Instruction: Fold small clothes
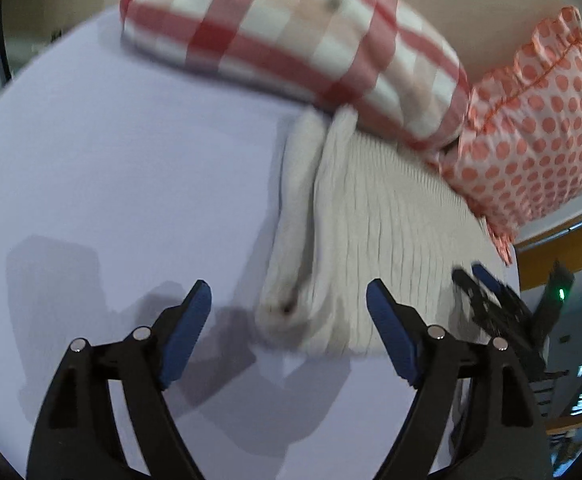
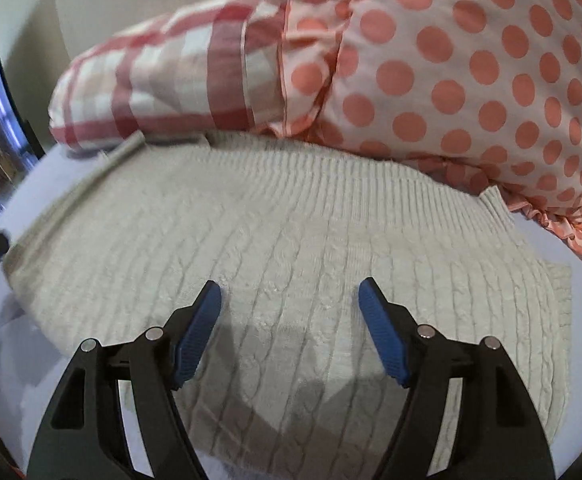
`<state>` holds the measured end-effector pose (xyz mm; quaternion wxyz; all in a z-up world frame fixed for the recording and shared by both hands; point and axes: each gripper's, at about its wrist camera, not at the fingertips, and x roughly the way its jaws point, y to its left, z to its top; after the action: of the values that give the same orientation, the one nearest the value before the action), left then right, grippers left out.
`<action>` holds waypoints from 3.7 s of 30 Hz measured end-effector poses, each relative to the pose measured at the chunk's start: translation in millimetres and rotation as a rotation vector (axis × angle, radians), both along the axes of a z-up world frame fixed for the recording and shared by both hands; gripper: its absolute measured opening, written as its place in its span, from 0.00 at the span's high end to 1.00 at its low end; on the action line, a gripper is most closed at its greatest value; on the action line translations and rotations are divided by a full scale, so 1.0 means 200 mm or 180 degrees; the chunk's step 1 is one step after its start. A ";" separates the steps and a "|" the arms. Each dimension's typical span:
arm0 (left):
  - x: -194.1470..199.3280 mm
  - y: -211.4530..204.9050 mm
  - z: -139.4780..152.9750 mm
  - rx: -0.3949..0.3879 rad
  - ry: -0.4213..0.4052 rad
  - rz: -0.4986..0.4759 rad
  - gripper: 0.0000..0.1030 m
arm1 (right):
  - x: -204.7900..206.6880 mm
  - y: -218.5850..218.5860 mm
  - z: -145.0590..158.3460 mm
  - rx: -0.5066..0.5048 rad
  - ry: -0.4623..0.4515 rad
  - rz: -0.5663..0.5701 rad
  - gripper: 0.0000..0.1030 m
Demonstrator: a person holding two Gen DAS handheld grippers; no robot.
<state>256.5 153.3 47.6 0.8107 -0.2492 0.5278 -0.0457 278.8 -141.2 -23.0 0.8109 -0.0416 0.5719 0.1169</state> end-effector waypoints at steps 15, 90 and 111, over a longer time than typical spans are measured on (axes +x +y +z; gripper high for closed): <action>0.00 -0.19 -0.14 -0.0556 -0.0006 0.0338 0.24 | 0.03 0.00 0.03 -0.0064 -0.0146 -0.0160 0.25; -0.08 -1.05 0.27 0.0666 -0.0850 -0.1356 0.47 | 0.12 -0.99 0.12 0.0783 0.0323 -0.1240 0.48; 0.04 -1.05 0.17 0.0466 -0.0575 -0.1297 0.42 | 0.06 -1.04 0.13 0.0758 -0.0003 -0.1114 0.87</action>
<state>264.4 -56.5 82.3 0.8446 -0.0729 0.4944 -0.1921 291.7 -349.5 3.6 0.8183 0.1544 0.5521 0.0410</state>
